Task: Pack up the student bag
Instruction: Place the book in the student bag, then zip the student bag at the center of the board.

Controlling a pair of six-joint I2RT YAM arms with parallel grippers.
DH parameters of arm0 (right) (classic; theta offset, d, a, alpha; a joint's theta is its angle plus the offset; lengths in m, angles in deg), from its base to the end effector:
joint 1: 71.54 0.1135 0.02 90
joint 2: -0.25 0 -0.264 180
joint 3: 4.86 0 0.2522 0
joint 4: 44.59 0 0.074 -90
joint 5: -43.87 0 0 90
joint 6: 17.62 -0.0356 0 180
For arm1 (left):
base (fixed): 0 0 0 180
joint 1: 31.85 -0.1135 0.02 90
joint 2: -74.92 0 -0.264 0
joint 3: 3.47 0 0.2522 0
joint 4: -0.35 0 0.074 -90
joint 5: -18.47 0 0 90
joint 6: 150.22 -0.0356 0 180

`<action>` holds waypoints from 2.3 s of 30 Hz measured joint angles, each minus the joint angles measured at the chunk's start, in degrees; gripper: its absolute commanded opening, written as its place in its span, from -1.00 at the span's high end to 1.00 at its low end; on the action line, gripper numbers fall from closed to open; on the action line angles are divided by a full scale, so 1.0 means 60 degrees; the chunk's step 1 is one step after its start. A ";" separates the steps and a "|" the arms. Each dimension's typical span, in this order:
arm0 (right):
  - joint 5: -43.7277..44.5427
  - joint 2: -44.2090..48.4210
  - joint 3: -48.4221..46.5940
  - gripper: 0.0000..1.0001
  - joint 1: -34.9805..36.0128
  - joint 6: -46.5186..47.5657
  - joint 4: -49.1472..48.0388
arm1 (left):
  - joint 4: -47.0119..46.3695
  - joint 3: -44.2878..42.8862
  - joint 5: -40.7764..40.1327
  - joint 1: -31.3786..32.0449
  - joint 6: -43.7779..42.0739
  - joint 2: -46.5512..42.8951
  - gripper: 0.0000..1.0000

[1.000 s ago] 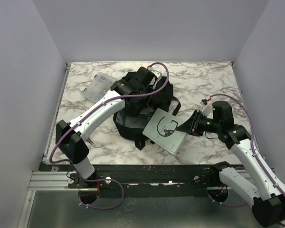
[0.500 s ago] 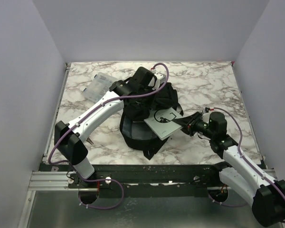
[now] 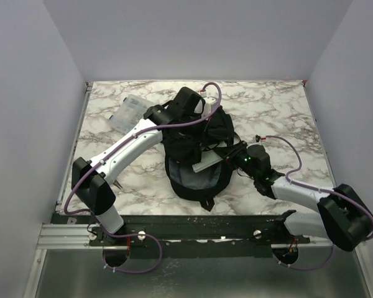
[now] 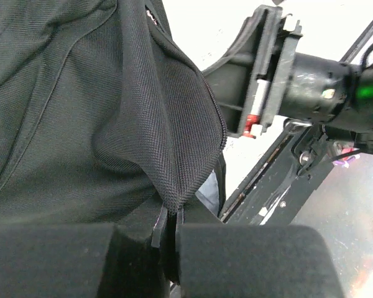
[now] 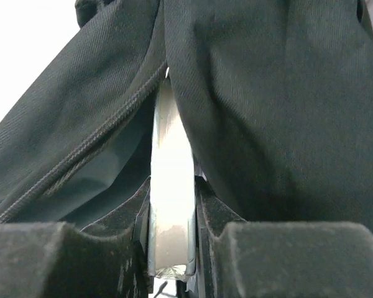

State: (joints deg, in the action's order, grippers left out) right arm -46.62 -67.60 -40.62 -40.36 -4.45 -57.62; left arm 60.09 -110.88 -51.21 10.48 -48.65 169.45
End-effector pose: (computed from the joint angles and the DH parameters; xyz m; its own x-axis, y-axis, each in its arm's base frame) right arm 0.2032 0.1233 0.1882 -0.5745 0.7904 -0.2126 0.1525 0.3586 0.9210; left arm 0.2579 -0.2517 0.3545 -0.6903 0.3744 -0.6191 0.6824 0.6211 -0.3854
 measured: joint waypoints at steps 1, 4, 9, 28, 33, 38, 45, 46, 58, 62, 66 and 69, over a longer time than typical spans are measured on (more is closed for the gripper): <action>0.0346 -0.0353 -0.0026 0.99 0.0222 0.0146 -0.0444 | -0.0011 0.0004 0.0051 -0.0011 0.0000 0.0000 1.00; 0.1060 -0.1253 -0.0058 0.59 0.0408 0.0594 -0.1566 | -0.0044 0.0029 0.0146 -0.0044 0.0000 0.0000 1.00; 0.1432 -0.2197 -0.0772 -0.11 0.0481 0.1348 -0.2007 | -0.0135 0.0084 0.0157 -0.0047 0.0000 0.0018 1.00; -0.0390 -0.1617 -0.0612 0.91 0.0499 0.2368 -0.0903 | -0.0273 0.0208 0.0204 -0.0229 0.0066 -0.0007 1.00; -0.0408 -0.2889 -0.1049 0.45 0.0525 0.2262 -0.1902 | -0.0372 0.0291 0.0182 -0.0248 0.0062 -0.0018 1.00; -0.0426 -0.2892 -0.1599 0.03 0.0543 0.2973 -0.1366 | -0.0437 0.0477 0.0007 -0.0251 -0.0007 -0.0018 1.00; 0.0058 0.0528 -0.1763 0.00 0.0543 0.5468 0.2310 | -0.0441 0.0583 -0.0036 -0.0295 -0.0011 -0.0018 1.00; 0.0182 0.0903 -0.1894 -0.01 0.0535 0.5858 0.2812 | -0.0437 0.0583 -0.0036 -0.0302 -0.0011 -0.0018 1.00; -0.1381 -0.0004 -0.2444 -0.14 -0.2175 0.8156 0.4564 | -0.0433 0.0586 -0.0087 -0.0368 -0.0025 -0.0018 1.00; -0.3002 -0.0783 -0.2524 0.09 -0.2969 0.8003 0.3512 | -0.0423 0.0586 -0.0226 -0.0368 -0.0080 -0.0015 1.00; -0.4051 -0.1574 -0.2852 0.15 -0.3249 0.7858 0.3075 | -0.0310 0.0590 -0.0463 -0.0368 -0.0131 0.0069 1.00; -0.4637 -0.1647 -0.2849 0.10 -0.3249 0.7748 0.2900 | -0.0080 0.0590 -0.0656 -0.0368 -0.0117 0.0306 1.00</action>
State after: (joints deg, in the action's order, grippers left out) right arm -74.44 -77.48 -57.71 -59.86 42.04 -40.22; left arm 59.61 -107.34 -55.14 8.27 -49.35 171.28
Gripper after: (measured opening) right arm 0.429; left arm 0.028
